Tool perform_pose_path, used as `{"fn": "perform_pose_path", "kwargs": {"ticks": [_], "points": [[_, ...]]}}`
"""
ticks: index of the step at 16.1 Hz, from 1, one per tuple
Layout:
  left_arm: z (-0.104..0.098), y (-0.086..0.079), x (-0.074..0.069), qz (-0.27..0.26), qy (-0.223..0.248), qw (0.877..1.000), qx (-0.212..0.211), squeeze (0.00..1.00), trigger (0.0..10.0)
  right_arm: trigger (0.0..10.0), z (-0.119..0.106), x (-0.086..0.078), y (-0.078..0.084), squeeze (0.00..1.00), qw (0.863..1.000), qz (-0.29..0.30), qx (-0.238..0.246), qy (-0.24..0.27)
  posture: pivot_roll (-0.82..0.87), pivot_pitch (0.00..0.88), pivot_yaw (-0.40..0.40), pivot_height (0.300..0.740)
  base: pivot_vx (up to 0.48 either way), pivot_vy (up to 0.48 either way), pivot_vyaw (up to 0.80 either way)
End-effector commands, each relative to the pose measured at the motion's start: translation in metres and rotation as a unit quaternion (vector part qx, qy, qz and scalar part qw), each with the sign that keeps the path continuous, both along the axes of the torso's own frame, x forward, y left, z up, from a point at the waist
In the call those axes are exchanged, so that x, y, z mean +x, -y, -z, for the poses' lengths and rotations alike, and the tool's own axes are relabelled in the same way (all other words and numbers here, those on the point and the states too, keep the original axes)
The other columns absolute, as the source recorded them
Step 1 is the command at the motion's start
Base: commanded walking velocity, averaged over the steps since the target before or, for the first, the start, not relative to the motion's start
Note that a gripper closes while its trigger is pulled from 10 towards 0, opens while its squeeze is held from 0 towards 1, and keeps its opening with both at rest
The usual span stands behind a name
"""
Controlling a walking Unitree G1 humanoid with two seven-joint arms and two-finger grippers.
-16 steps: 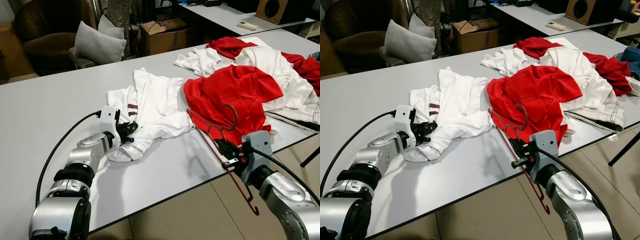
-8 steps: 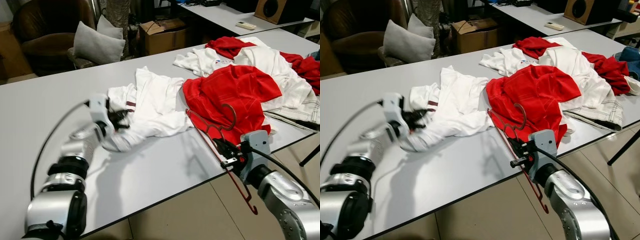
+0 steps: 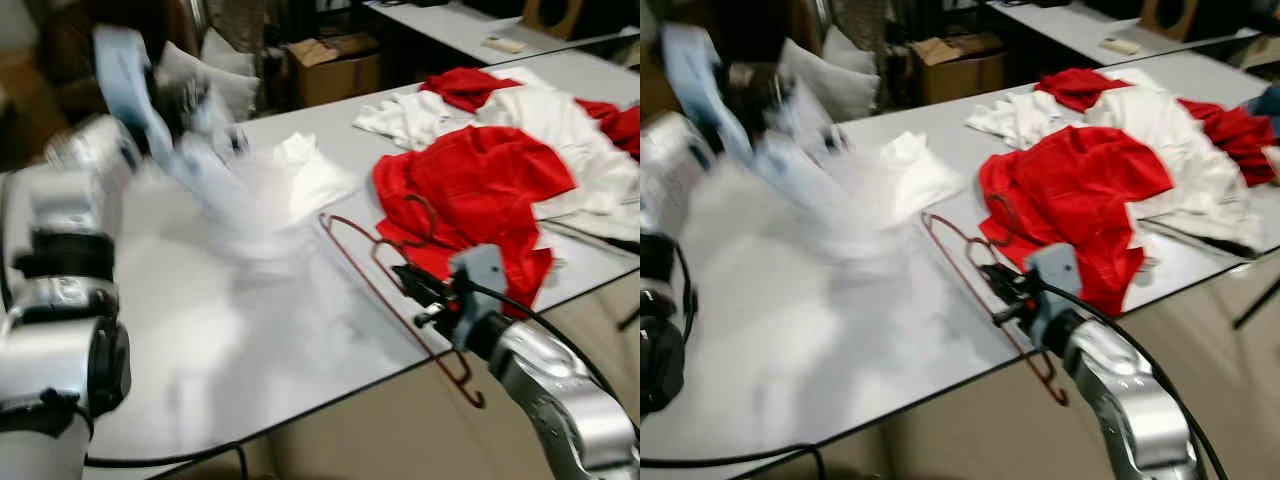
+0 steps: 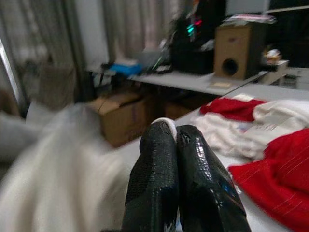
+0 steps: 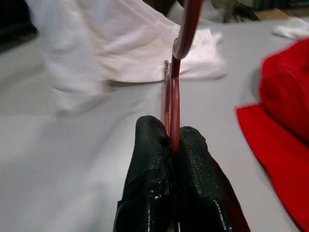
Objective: Hang hanger
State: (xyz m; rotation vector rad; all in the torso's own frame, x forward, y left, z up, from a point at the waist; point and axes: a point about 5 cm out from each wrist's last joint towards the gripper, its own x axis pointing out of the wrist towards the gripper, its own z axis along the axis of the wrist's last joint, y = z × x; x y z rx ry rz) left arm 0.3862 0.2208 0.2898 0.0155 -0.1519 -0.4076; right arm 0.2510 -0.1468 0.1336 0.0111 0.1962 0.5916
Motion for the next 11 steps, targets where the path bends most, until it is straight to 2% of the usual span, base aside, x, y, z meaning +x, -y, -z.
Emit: {"fn": "perform_pose_path", "kwargs": {"ticks": [1,2,3,4,5,6,7,8,10,11], "points": [[0.011,0.000,-0.002,0.013,-0.029,0.999,0.023,0.00,0.0,10.0,0.011,0.004,-0.001,0.00,1.000,0.006,-0.010,-0.018,0.06,0.000,0.153,0.740,0.000,0.000,0.00],[0.006,0.005,-0.005,0.025,-0.029,0.999,0.037,0.00,0.0,10.0,0.013,0.012,-0.001,0.00,1.000,0.019,-0.011,-0.013,0.08,0.000,0.164,0.740,0.000,0.000,0.00],[0.000,0.008,-0.007,0.032,-0.018,0.997,0.069,0.00,0.0,10.0,0.010,0.015,-0.004,0.00,1.000,0.011,-0.007,-0.004,0.08,0.000,0.171,0.740,0.000,0.000,0.00],[-0.004,0.010,-0.009,0.037,-0.006,0.993,0.115,0.00,0.0,10.0,0.007,0.017,-0.005,0.00,1.000,0.005,-0.006,0.004,0.08,0.000,0.173,0.740,0.000,0.000,0.00],[-0.005,0.008,-0.008,0.023,0.008,0.978,0.208,0.00,0.0,10.0,0.004,0.020,-0.004,0.00,1.000,0.011,-0.003,0.012,0.09,0.000,0.182,0.740,0.000,0.000,0.00],[-0.007,0.009,-0.007,0.026,0.008,0.974,0.224,0.00,0.0,10.0,0.001,0.023,-0.003,0.00,1.000,0.018,0.004,0.019,0.08,0.000,0.194,0.740,0.000,0.000,0.00],[-0.011,0.011,-0.006,0.032,0.005,0.983,0.180,0.00,0.0,10.0,0.001,0.023,-0.002,0.00,1.000,0.019,0.005,0.021,0.08,0.000,0.196,0.740,0.000,0.000,0.00],[-0.016,0.017,-0.005,0.050,-0.007,0.994,0.101,0.00,0.0,10.0,0.001,0.022,-0.001,0.00,1.000,0.017,0.004,0.023,0.07,0.000,0.199,0.740,0.000,0.000,0.00],[-0.017,0.032,-0.003,0.070,-0.021,0.996,0.051,0.00,0.0,10.0,0.002,0.020,-0.001,0.00,1.000,0.012,0.000,0.026,0.06,0.000,0.201,0.740,0.000,0.000,0.00],[-0.027,0.047,0.002,0.083,-0.020,0.996,-0.038,0.00,0.0,10.0,-0.006,0.020,0.004,0.00,0.999,0.023,-0.001,0.043,0.04,0.000,0.202,0.740,0.000,0.000,0.00]]}}
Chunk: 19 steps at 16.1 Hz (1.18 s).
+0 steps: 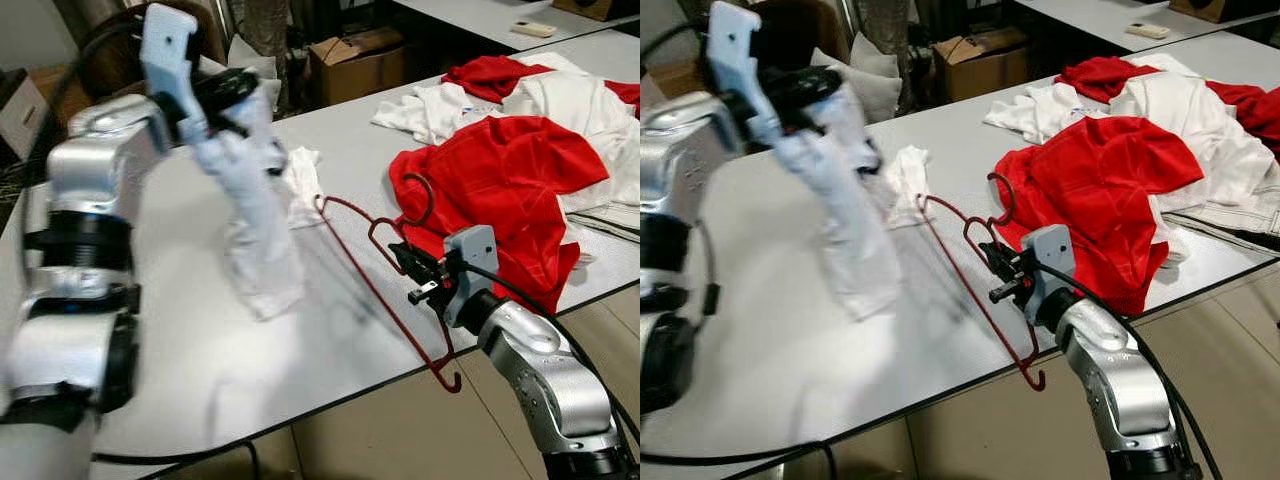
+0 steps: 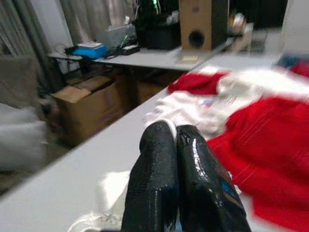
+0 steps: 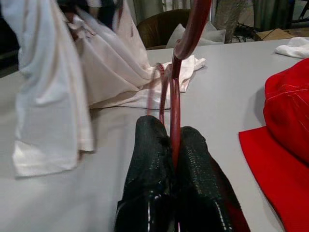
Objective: Hang hanger
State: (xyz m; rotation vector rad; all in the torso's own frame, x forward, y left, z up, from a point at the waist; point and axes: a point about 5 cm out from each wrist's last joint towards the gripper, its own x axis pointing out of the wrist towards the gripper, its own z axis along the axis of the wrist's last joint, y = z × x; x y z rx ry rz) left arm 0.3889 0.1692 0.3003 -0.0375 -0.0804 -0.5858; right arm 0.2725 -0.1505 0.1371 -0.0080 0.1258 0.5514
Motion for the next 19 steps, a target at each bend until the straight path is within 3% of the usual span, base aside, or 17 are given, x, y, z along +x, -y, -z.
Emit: {"fn": "perform_pose_path", "kwargs": {"ticks": [1,2,3,4,5,7,8,9,10,11,12,13,14,15,16,18,19], "points": [[-0.021,-0.003,0.003,-0.016,0.019,0.998,-0.053,0.00,0.0,10.0,-0.009,0.000,0.006,0.00,1.000,0.016,0.005,0.020,0.04,0.000,0.202,0.740,0.000,0.000,0.00],[-0.009,-0.006,0.007,-0.053,0.038,0.996,0.065,0.00,0.0,10.0,-0.013,0.001,0.010,0.00,0.999,0.024,0.006,0.029,0.04,0.000,0.203,0.740,0.000,0.000,0.00],[0.004,-0.008,0.008,-0.060,0.040,0.988,0.138,0.00,0.0,10.0,-0.015,0.003,0.014,0.00,0.999,0.030,0.002,0.034,0.02,0.000,0.205,0.740,0.000,0.000,0.00],[0.003,-0.004,0.007,-0.052,0.022,0.996,0.075,0.00,0.0,10.0,-0.016,0.003,0.017,0.00,0.999,0.033,-0.003,0.037,0.01,0.000,0.204,0.740,0.000,0.000,0.00],[-0.011,0.004,0.005,-0.024,0.012,0.999,-0.020,0.00,0.0,10.0,-0.018,0.003,0.020,0.00,0.998,0.037,-0.007,0.044,0.02,0.000,0.200,0.740,0.000,0.000,0.00],[-0.049,0.009,-0.001,0.015,0.059,0.990,-0.124,0.00,0.0,10.0,-0.027,0.005,0.025,0.00,0.997,0.049,0.000,0.062,0.01,0.000,0.197,0.740,0.000,0.000,0.00],[-0.023,-0.002,0.007,-0.023,0.026,0.996,-0.082,0.00,0.0,10.0,-0.028,0.006,0.024,0.00,0.997,0.045,-0.001,0.062,0.00,0.000,0.195,0.740,0.000,0.000,0.00],[-0.011,-0.005,0.009,-0.037,0.018,0.998,-0.042,0.00,0.0,10.0,-0.028,0.006,0.024,0.00,0.997,0.043,-0.003,0.061,0.00,0.000,0.195,0.740,0.000,0.000,0.00],[0.013,-0.007,0.010,-0.050,-0.008,0.998,0.035,0.00,0.0,10.0,-0.026,0.005,0.023,0.00,0.998,0.040,-0.005,0.058,0.00,0.000,0.191,0.740,0.000,0.000,0.00],[0.072,-0.007,0.001,-0.042,-0.067,0.979,0.185,0.00,0.0,10.0,-0.022,0.003,0.022,0.00,0.998,0.032,-0.013,0.051,-0.01,0.000,0.184,0.740,0.000,0.000,0.00],[0.072,-0.007,0.001,-0.042,-0.067,0.979,0.185,0.00,0.0,10.0,-0.022,0.003,0.022,0.00,0.998,0.032,-0.013,0.051,-0.01,0.000,0.184,0.740,0.000,0.000,0.00],[0.067,0.005,-0.001,-0.025,-0.057,0.984,0.166,0.00,0.0,10.0,-0.022,0.001,0.025,0.00,0.998,0.033,-0.015,0.050,-0.01,0.000,0.176,0.740,0.000,0.000,0.00],[0.039,0.018,0.001,-0.005,-0.020,0.996,0.084,0.00,0.0,10.0,-0.024,0.001,0.027,0.00,0.998,0.033,-0.018,0.051,-0.02,0.000,0.175,0.740,0.000,0.000,0.00],[0.006,0.024,0.004,0.014,-0.004,0.998,-0.061,0.00,0.0,10.0,-0.026,0.001,0.028,0.00,0.998,0.033,-0.020,0.052,-0.02,0.000,0.175,0.740,0.000,0.000,0.00],[0.002,0.019,0.007,0.005,-0.013,0.994,-0.109,0.00,0.0,10.0,-0.027,0.001,0.029,0.00,0.998,0.033,-0.022,0.053,-0.03,0.000,0.174,0.740,0.000,0.000,0.00],[0.049,0.006,0.007,-0.049,-0.053,0.997,0.042,0.00,0.0,10.0,-0.026,-0.001,0.027,0.00,0.998,0.019,-0.026,0.050,-0.04,0.000,0.172,0.740,0.000,0.000,0.00],[0.069,0.005,0.003,-0.060,-0.081,0.993,0.057,0.00,0.0,10.0,-0.026,-0.004,0.024,0.00,0.998,0.002,-0.030,0.047,-0.04,0.000,0.169,0.740,0.000,0.000,0.00]]}}
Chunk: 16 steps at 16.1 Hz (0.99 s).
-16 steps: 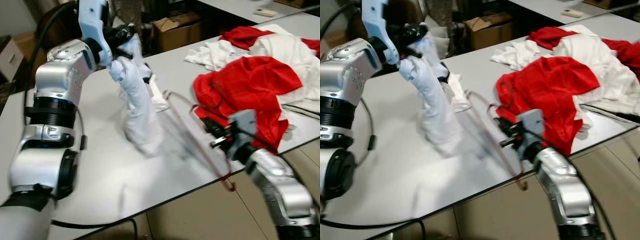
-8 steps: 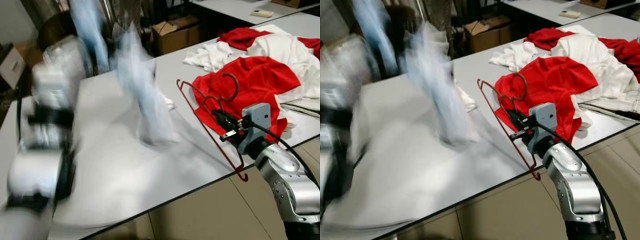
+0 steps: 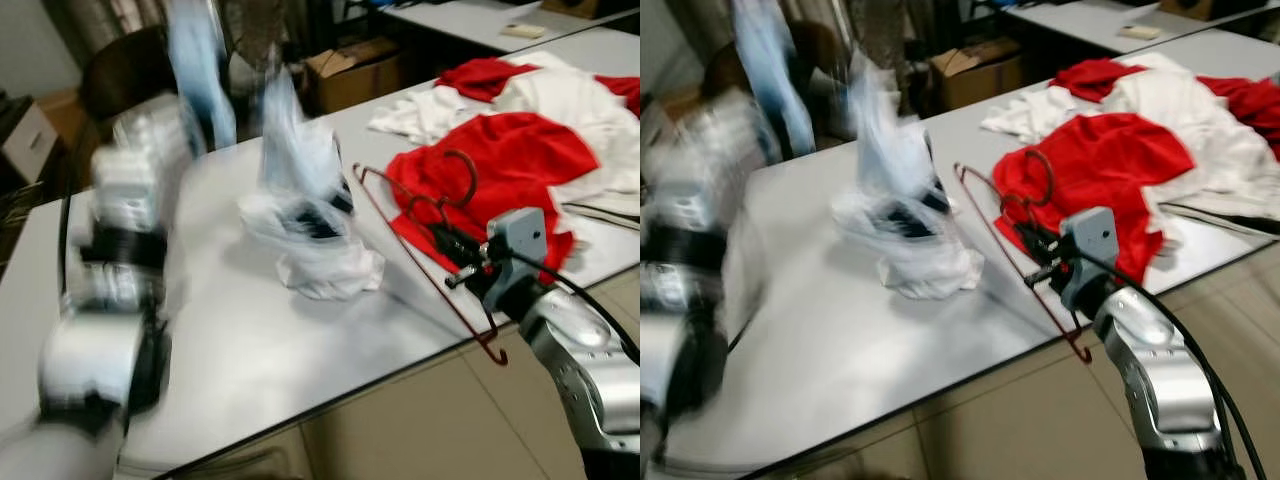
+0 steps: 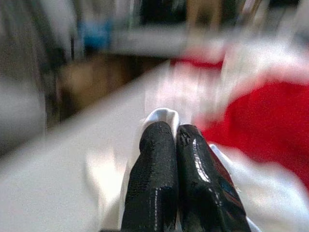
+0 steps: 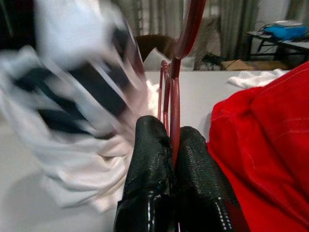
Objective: Hang hanger
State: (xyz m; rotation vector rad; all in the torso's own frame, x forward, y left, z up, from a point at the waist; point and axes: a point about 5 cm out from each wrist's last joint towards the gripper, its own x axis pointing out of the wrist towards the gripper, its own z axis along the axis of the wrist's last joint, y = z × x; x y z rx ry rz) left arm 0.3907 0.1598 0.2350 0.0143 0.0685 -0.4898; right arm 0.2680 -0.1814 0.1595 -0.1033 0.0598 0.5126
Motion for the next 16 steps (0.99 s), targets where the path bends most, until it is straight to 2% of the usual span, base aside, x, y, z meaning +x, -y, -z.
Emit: {"fn": "perform_pose_path", "kwargs": {"ticks": [1,2,3,4,5,6,7,8,10,11,14,15,16], "points": [[0.010,-0.006,-0.001,-0.019,-0.022,0.999,0.022,0.00,0.0,10.0,-0.003,-0.003,-0.011,0.00,0.999,-0.035,0.003,-0.002,-0.04,0.000,0.165,0.740,0.000,0.000,0.00],[0.017,-0.011,-0.001,-0.045,-0.029,0.998,0.030,0.00,0.7,10.0,-0.002,-0.009,-0.019,0.00,0.997,-0.082,-0.007,-0.012,-0.04,0.000,0.152,0.740,0.000,0.000,0.00],[0.026,-0.023,0.001,-0.080,-0.033,0.994,0.064,0.00,0.7,10.0,-0.003,-0.012,-0.025,0.00,0.993,-0.113,-0.009,-0.016,-0.04,0.000,0.149,0.740,0.000,0.000,0.00],[0.027,-0.025,0.001,-0.085,-0.033,0.993,0.070,0.00,0.7,10.0,-0.003,-0.012,-0.027,0.00,0.992,-0.122,-0.009,-0.019,-0.04,0.000,0.149,0.740,0.000,0.000,0.00],[0.036,-0.041,0.001,-0.130,-0.033,0.985,0.106,0.00,0.2,10.0,-0.002,-0.016,-0.031,0.00,0.988,-0.148,-0.014,-0.030,-0.04,0.000,0.144,0.740,0.000,0.000,0.00],[0.041,-0.051,0.001,-0.160,-0.035,0.979,0.121,0.00,0.2,10.0,-0.002,-0.017,-0.033,0.00,0.986,-0.161,-0.018,-0.036,-0.04,0.000,0.140,0.740,0.000,0.000,0.00],[0.048,-0.076,-0.003,-0.221,-0.036,0.964,0.146,0.00,0.0,10.0,0.001,-0.024,-0.036,0.00,0.979,-0.192,-0.029,-0.059,-0.04,0.000,0.132,0.740,0.000,0.000,0.00],[0.049,-0.090,-0.006,-0.246,-0.040,0.956,0.153,0.00,0.0,10.0,0.004,-0.028,-0.036,0.00,0.974,-0.208,-0.040,-0.077,-0.03,0.000,0.127,0.740,0.000,0.000,0.00],[0.049,-0.105,-0.009,-0.261,-0.041,0.949,0.170,0.00,0.0,10.0,0.008,-0.029,-0.030,0.00,0.971,-0.208,-0.058,-0.100,-0.03,0.000,0.127,0.740,0.000,0.000,0.00],[0.049,-0.118,-0.012,-0.269,-0.038,0.941,0.201,0.00,0.0,10.0,0.005,-0.026,-0.022,0.00,0.968,-0.212,-0.073,-0.111,-0.03,0.000,0.127,0.740,0.000,0.000,0.00],[0.048,-0.123,-0.012,-0.259,-0.032,0.936,0.237,0.00,0.0,10.0,0.003,-0.029,-0.009,0.00,0.954,-0.243,-0.090,-0.148,-0.03,0.000,0.127,0.740,0.000,0.000,0.00],[0.048,-0.125,-0.013,-0.241,-0.034,0.936,0.255,0.00,0.0,10.0,0.006,-0.028,-0.003,0.00,0.950,-0.245,-0.107,-0.162,-0.03,0.000,0.119,0.740,0.000,0.000,0.00],[0.050,-0.127,-0.014,-0.216,-0.040,0.935,0.280,0.00,0.0,10.0,0.007,-0.014,0.009,0.00,0.957,-0.205,-0.133,-0.154,-0.02,0.000,0.115,0.740,0.000,0.000,0.00]]}}
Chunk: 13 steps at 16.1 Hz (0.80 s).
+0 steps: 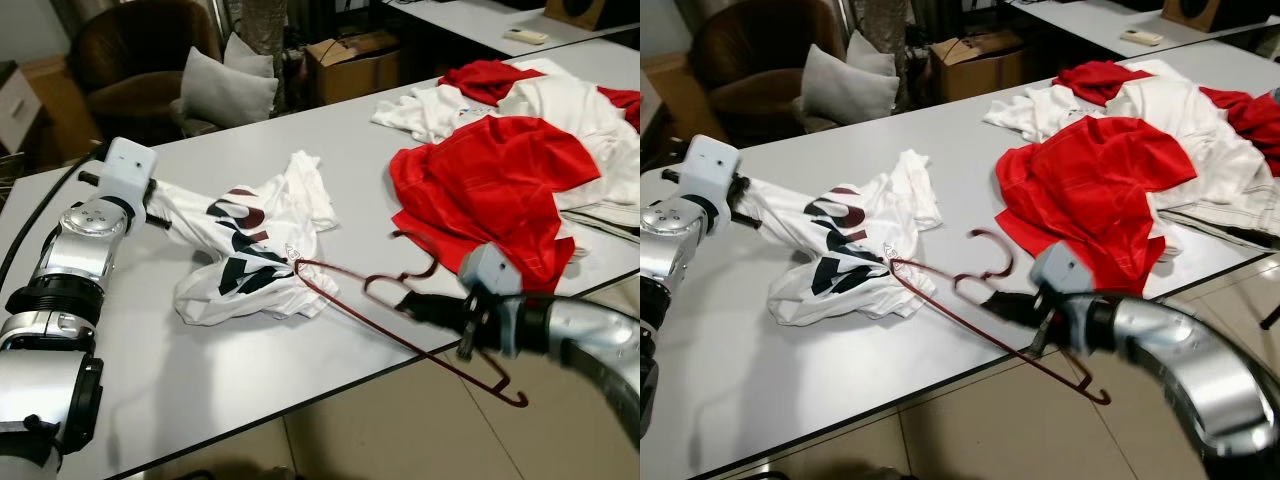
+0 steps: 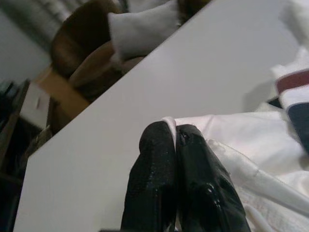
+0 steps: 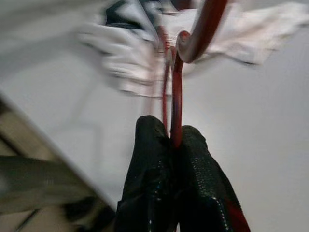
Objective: Hang hanger
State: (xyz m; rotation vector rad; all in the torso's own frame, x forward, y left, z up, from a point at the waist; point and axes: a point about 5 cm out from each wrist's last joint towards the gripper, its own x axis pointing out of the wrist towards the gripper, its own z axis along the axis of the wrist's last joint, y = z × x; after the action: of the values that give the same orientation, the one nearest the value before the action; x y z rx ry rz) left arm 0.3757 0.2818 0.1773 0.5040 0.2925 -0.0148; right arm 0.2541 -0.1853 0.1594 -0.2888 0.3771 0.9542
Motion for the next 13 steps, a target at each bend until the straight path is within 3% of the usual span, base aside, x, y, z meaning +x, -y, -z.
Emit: {"fn": "perform_pose_path", "kwargs": {"ticks": [1,4,6,9,10,13], "points": [[-0.007,-0.006,0.000,0.011,-0.004,1.000,0.021,0.00,0.0,10.0,0.006,0.009,0.011,0.00,0.999,0.037,-0.029,0.004,-0.02,0.000,0.113,0.740,0.000,0.000,0.00],[0.002,-0.022,-0.012,0.056,-0.067,0.994,0.062,0.00,0.0,10.0,-0.024,0.064,0.041,0.00,0.977,0.174,-0.020,0.124,-0.01,0.000,0.111,0.740,0.000,0.000,0.00],[0.003,-0.028,-0.017,0.065,-0.080,0.993,0.058,0.00,0.0,10.0,-0.043,0.070,0.037,0.00,0.976,0.156,0.034,0.147,0.01,0.000,0.104,0.740,0.000,0.000,0.00],[-0.001,-0.027,-0.016,0.072,-0.071,0.994,0.036,0.00,0.0,10.0,-0.058,0.055,0.017,0.00,0.986,0.046,0.096,0.131,0.01,0.000,0.097,0.740,0.000,0.000,0.00],[-0.005,-0.021,-0.014,0.085,-0.065,0.994,0.015,0.00,0.0,10.0,-0.058,0.037,0.000,0.00,0.986,-0.046,0.129,0.090,0.01,0.000,0.102,0.740,0.000,0.000,0.00],[-0.009,-0.016,-0.010,0.094,-0.061,0.994,0.012,0.00,0.0,10.0,-0.047,0.015,-0.022,0.00,0.980,-0.143,0.136,0.021,0.00,0.000,0.111,0.740,0.000,0.000,0.00]]}}
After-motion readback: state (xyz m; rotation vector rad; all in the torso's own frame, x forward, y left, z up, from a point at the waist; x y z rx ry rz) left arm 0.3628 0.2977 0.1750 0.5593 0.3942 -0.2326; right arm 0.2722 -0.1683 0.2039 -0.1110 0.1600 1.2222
